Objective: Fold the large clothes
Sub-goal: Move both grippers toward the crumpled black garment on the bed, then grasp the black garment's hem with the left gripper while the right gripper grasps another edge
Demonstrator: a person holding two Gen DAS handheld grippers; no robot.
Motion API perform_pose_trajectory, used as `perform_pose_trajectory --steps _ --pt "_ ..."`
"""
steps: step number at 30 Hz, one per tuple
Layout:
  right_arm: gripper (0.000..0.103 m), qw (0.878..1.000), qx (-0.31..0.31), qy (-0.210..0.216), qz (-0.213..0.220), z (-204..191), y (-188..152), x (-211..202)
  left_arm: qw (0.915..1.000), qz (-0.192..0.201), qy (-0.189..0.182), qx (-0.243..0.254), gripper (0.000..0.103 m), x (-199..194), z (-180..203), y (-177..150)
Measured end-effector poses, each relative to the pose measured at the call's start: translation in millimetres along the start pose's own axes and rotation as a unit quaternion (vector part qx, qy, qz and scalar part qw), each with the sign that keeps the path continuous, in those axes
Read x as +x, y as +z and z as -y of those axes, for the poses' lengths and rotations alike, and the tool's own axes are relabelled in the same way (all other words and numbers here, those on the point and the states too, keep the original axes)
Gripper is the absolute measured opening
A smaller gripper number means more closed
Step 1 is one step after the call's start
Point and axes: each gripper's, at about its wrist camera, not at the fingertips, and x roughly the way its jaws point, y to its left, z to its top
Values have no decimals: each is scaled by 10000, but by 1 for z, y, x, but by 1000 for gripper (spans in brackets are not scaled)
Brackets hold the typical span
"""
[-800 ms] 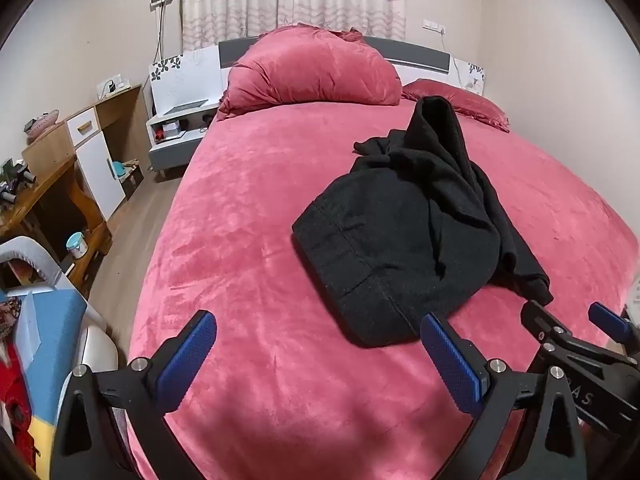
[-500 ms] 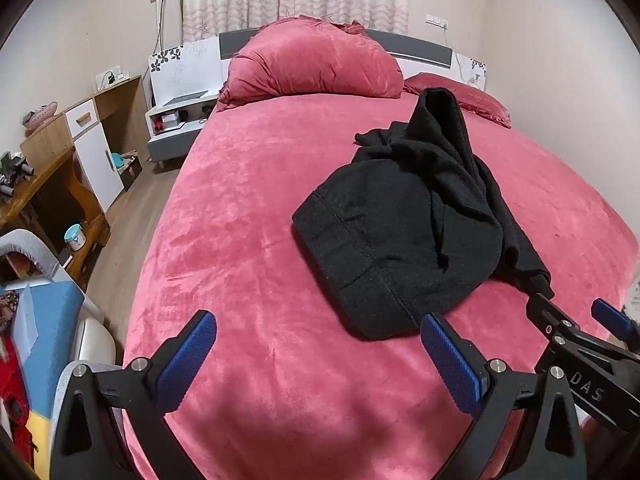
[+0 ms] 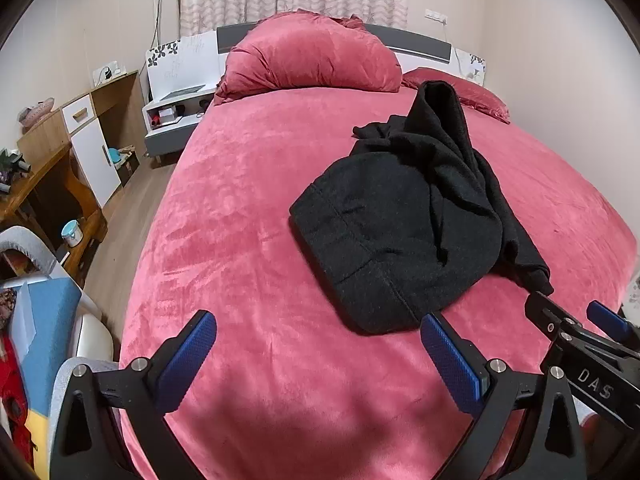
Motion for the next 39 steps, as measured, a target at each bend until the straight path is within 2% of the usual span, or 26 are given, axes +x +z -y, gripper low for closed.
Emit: perform_pose_trajectory --steps 21,33,36,39 --pt "101 9999 -61 109 -71 -3 -1 1 9997 -213 138 -8 103 9 0 -3" --pt "100 9995 -69 311 -50 -4 -3 0 9990 -391 207 -27 103 16 -3 -5" --pt "94 9994 -111 324 -30 -6 -3 0 9988 -434 221 -24 103 18 -4 -6" --pt "93 9992 -70 378 -94 -5 -3 2 9985 -501 231 -11 103 21 -4 -6"
